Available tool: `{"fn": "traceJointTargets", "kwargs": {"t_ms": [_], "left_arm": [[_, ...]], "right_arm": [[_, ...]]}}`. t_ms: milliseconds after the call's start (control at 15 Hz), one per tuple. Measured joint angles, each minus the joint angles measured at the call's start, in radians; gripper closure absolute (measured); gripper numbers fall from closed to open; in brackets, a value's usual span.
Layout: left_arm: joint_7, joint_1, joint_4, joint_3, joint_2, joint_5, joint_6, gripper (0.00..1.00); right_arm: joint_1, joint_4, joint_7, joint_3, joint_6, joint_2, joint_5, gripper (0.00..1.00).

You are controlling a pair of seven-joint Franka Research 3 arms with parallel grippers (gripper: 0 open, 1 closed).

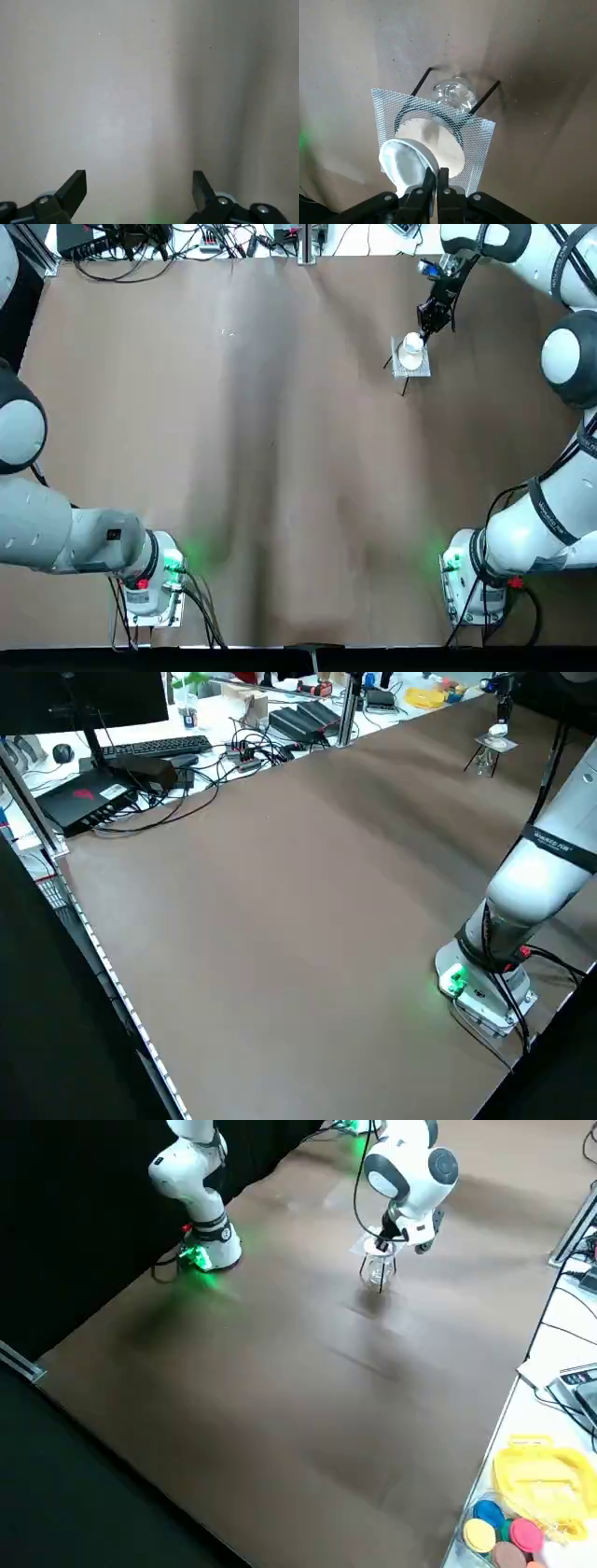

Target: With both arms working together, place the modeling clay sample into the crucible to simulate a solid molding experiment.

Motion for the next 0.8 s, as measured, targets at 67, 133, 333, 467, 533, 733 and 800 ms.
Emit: {"fn": "traceJointTargets", "kwargs": {"t_ms": [67, 133, 333, 467, 533, 733, 800], "left_arm": [[0.0, 0.0, -0.004, 0.0, 0.002, 0.0, 0.0, 0.0], [0.0, 0.0, -0.007, 0.0, 0.003, 0.0, 0.001, 0.0], [0.0, 0.0, -0.012, 0.001, 0.004, 0.0, 0.001, 0.0], [0.0, 0.0, -0.015, 0.001, 0.005, 0.0, 0.001, 0.0], [0.0, 0.0, -0.015, 0.002, 0.006, 0.0, 0.001, 0.0], [-0.001, -0.01, -0.015, 0.001, 0.009, 0.0, 0.001, 0.0], [-0.001, -0.012, -0.015, 0.001, 0.009, 0.0, 0.001, 0.0]], "right_arm": [[0.0, -0.002, 0.0, 0.0, 0.001, 0.005, 0.0, 0.95], [0.0, -0.004, 0.0, 0.0, 0.003, 0.013, 0.0, 0.95], [0.0, -0.005, 0.0, 0.0, 0.009, 0.033, 0.0, 0.94], [-0.001, -0.005, 0.0, 0.0, 0.008, 0.034, -0.001, 0.85], [-0.001, -0.005, -0.001, 0.0, 0.008, 0.034, -0.001, 0.78], [-0.002, -0.005, -0.001, 0.0, 0.006, 0.034, -0.001, 0.67], [-0.003, -0.004, -0.001, -0.001, 0.002, 0.034, -0.001, 0.63]]}}
